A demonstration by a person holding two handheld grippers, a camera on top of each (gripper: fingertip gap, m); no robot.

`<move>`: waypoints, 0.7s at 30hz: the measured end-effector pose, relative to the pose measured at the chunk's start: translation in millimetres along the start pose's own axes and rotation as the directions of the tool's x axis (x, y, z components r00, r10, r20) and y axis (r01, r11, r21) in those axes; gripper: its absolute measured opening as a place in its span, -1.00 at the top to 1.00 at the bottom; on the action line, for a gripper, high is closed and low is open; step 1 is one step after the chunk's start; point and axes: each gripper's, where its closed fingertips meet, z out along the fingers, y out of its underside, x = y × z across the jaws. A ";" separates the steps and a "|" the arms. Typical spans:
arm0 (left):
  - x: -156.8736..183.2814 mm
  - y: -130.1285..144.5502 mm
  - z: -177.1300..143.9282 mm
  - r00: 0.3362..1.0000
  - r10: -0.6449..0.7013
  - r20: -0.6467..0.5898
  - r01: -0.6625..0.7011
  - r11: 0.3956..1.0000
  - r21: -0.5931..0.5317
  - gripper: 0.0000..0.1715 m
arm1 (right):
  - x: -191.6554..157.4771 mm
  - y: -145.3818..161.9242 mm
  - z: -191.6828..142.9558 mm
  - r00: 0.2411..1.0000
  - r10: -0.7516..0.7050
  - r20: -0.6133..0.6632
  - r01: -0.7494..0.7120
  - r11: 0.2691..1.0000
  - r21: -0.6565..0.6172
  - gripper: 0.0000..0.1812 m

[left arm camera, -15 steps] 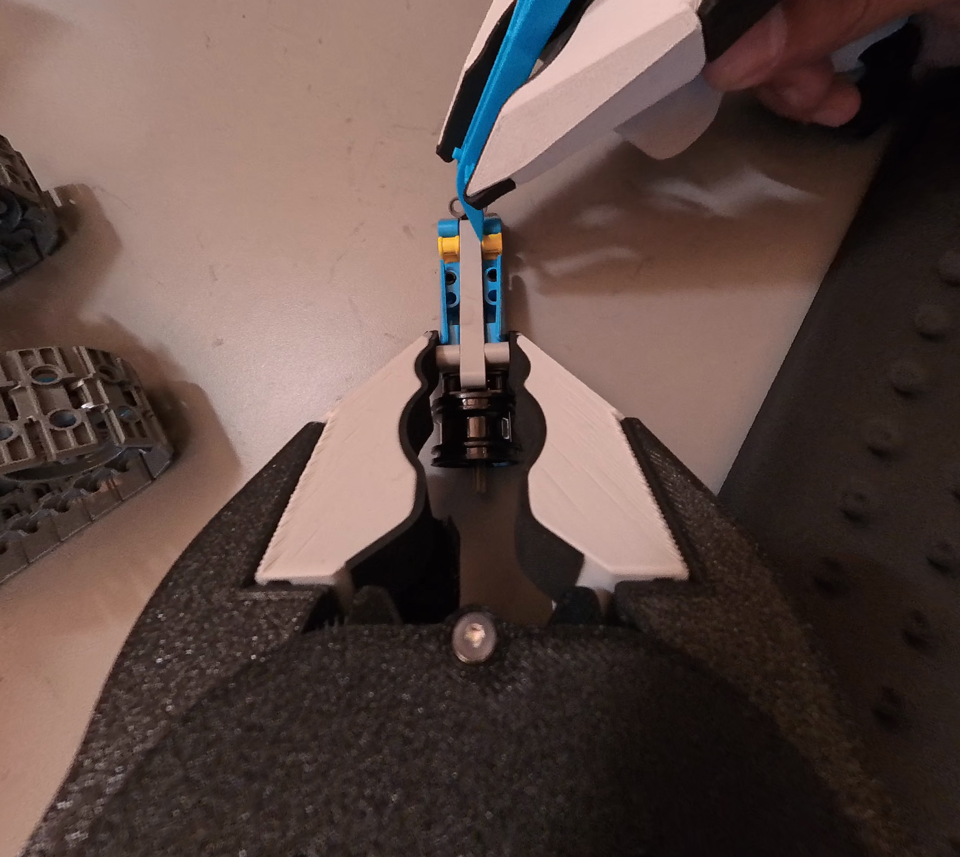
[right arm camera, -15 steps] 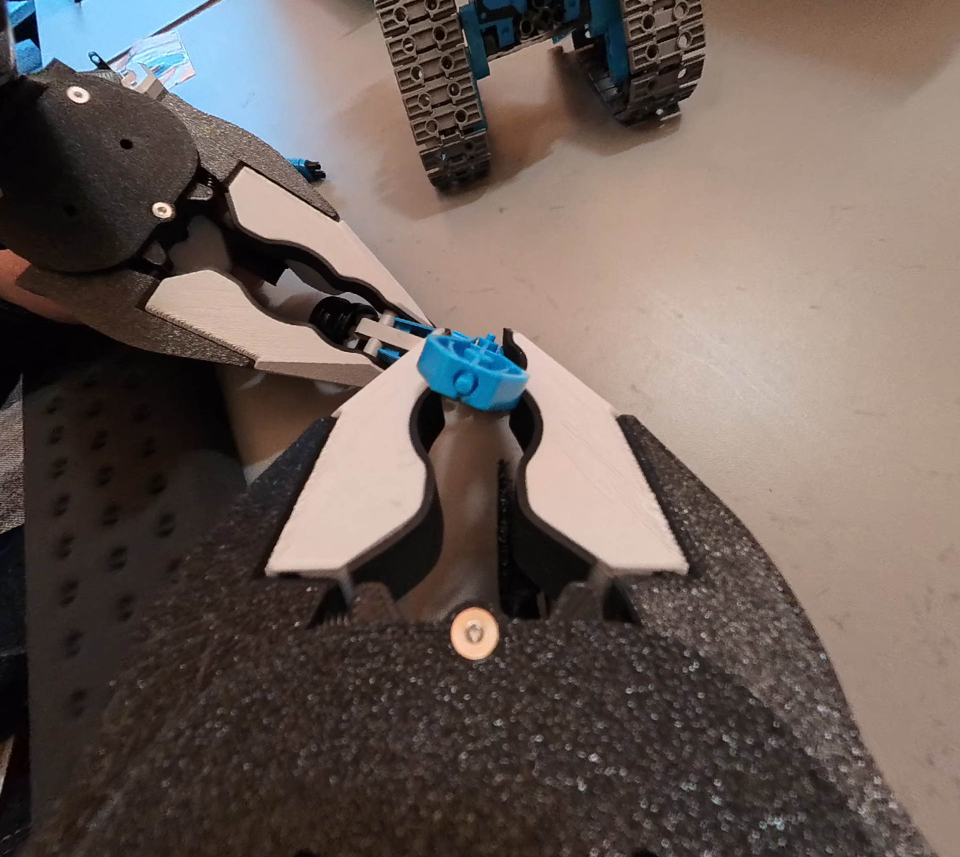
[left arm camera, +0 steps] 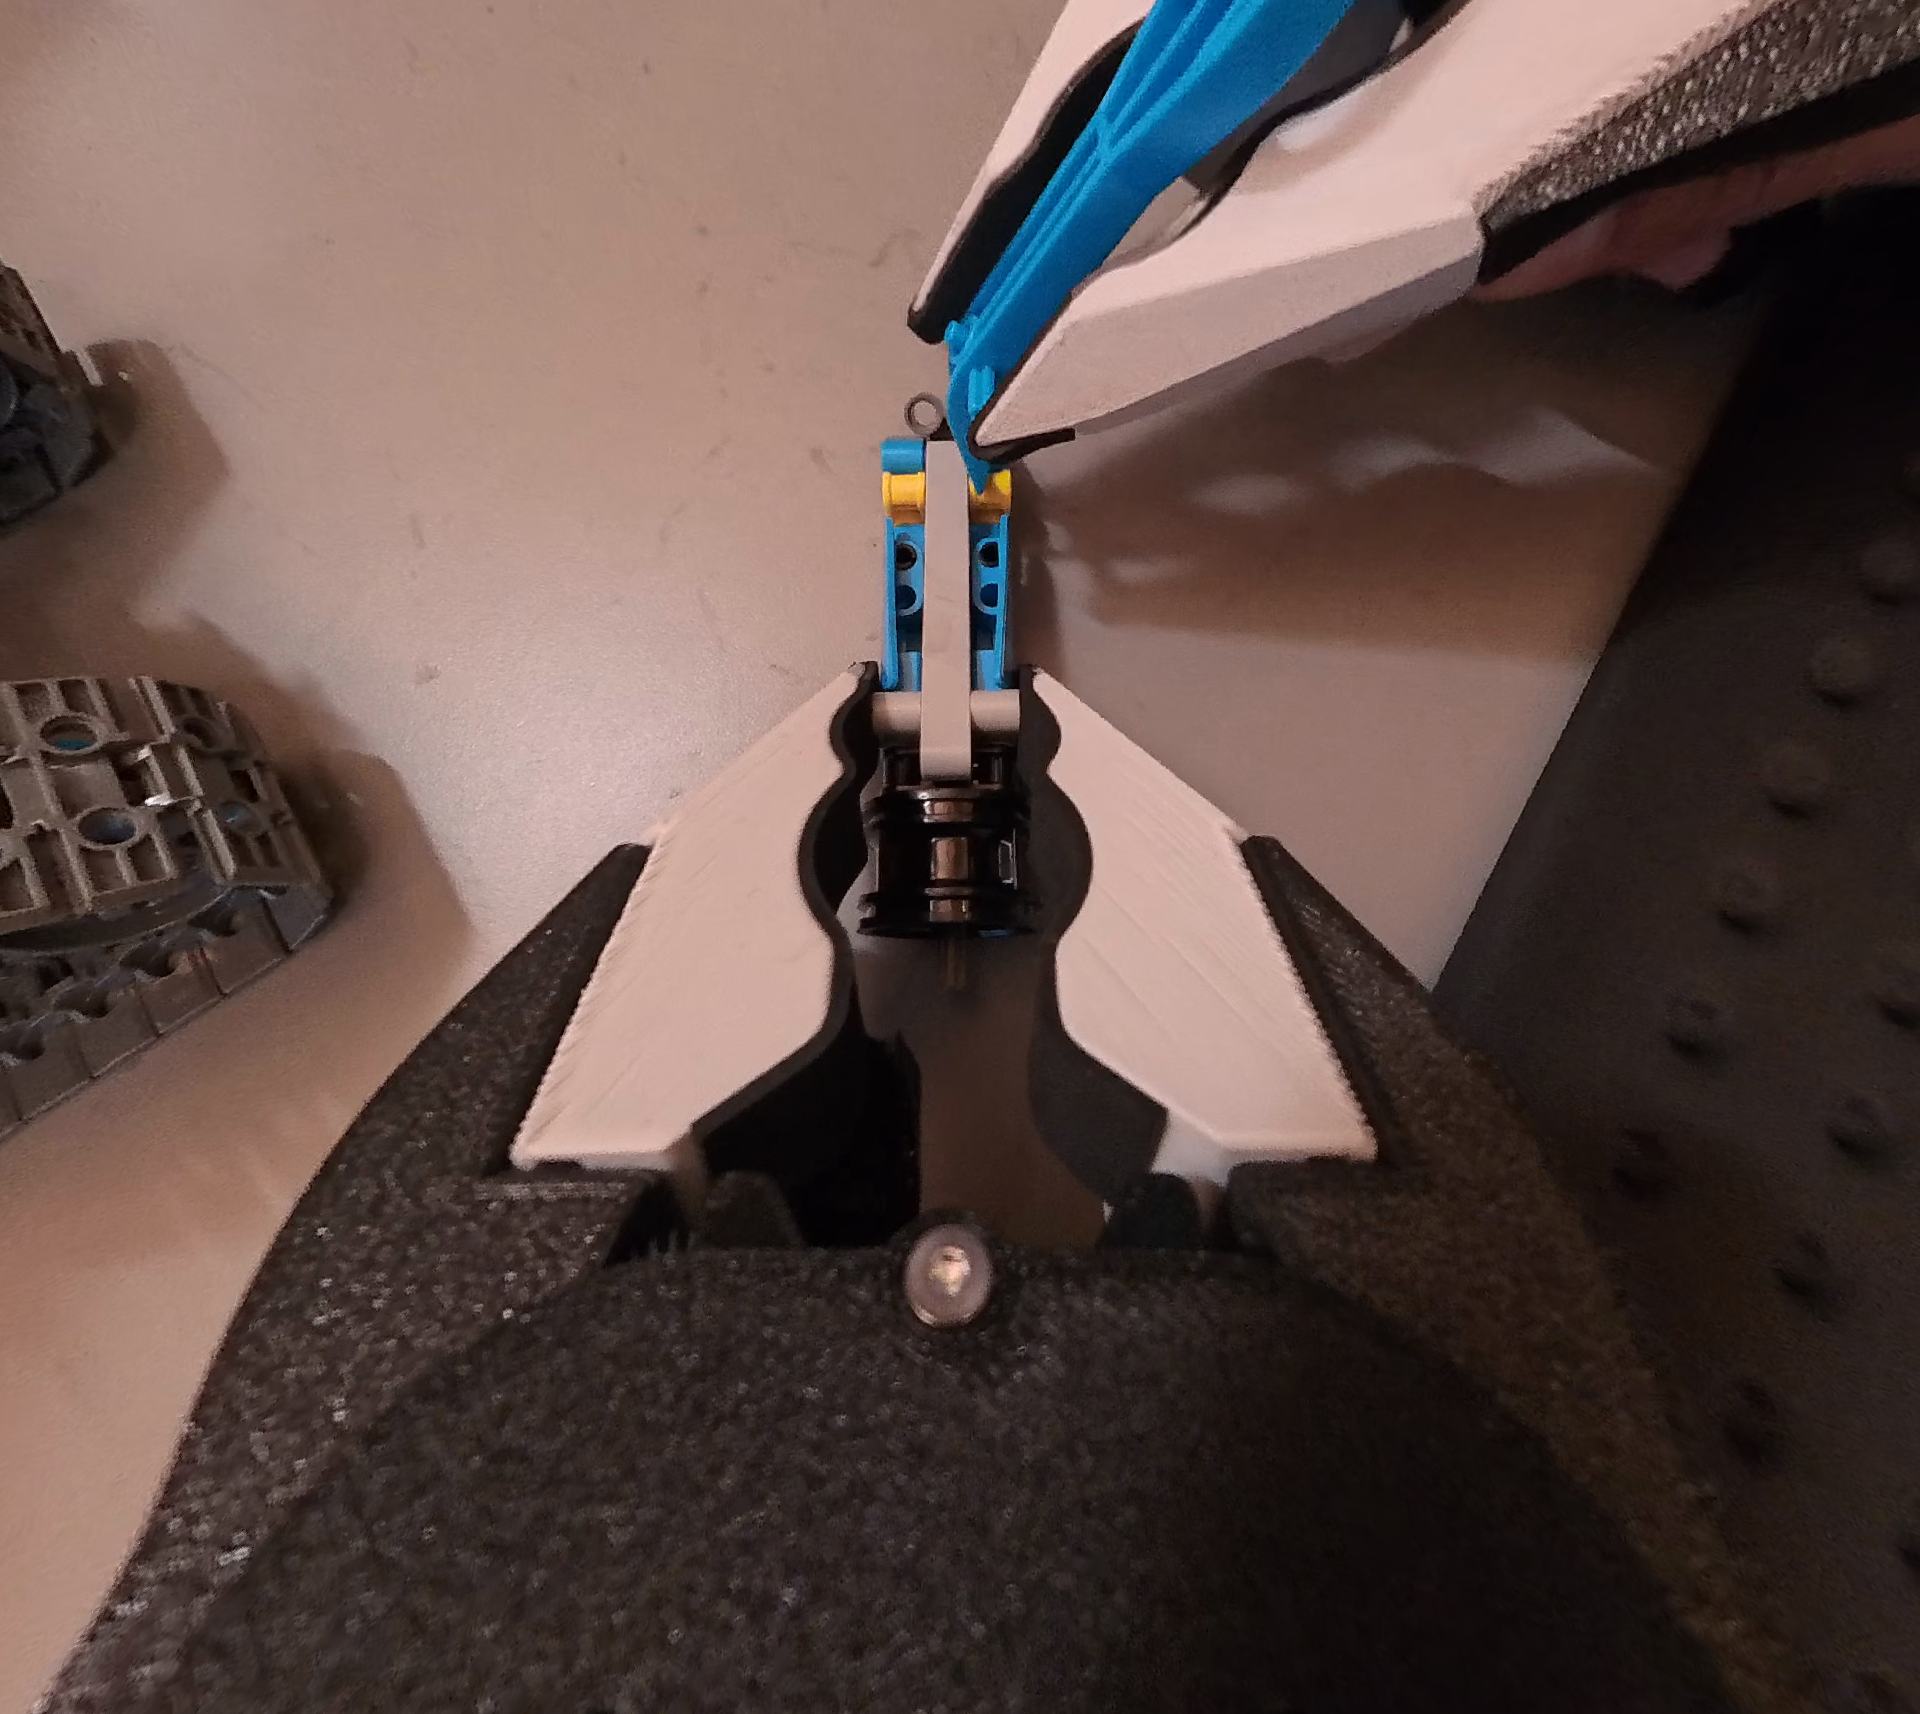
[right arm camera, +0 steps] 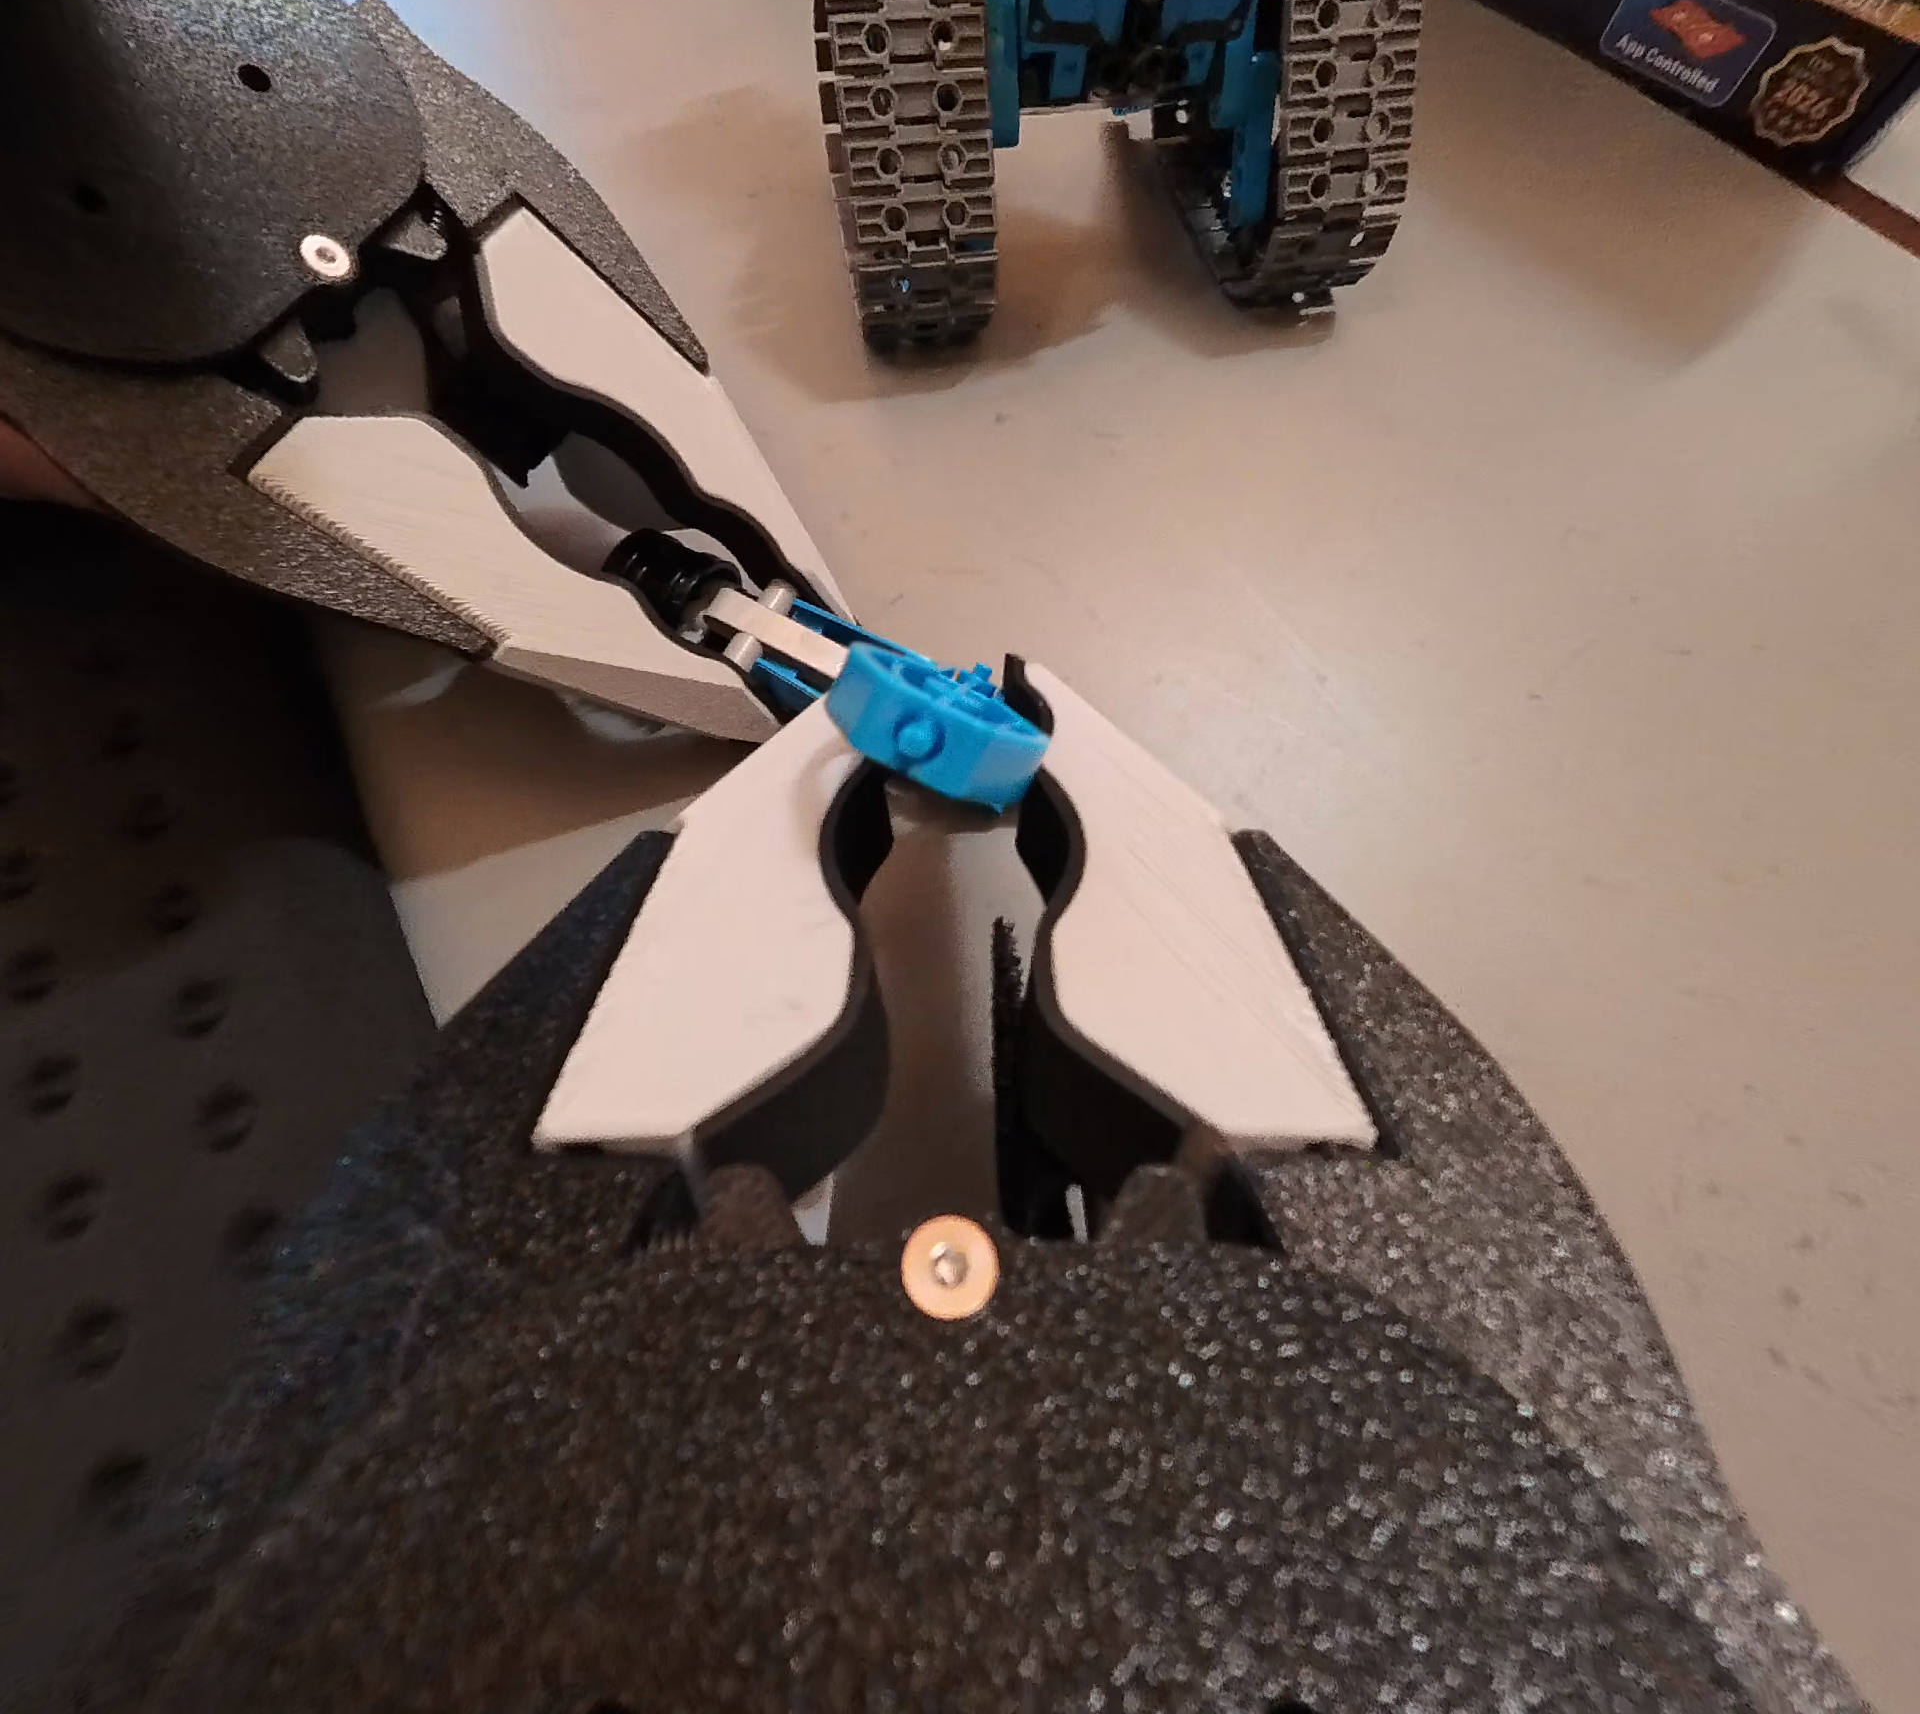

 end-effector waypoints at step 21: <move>5.9 -25.8 -21.2 0.936 -0.229 -0.269 0.277 0.948 0.156 0.71 | 42.5 -43.7 -41.7 0.717 0.533 0.449 -0.669 0.707 0.228 0.80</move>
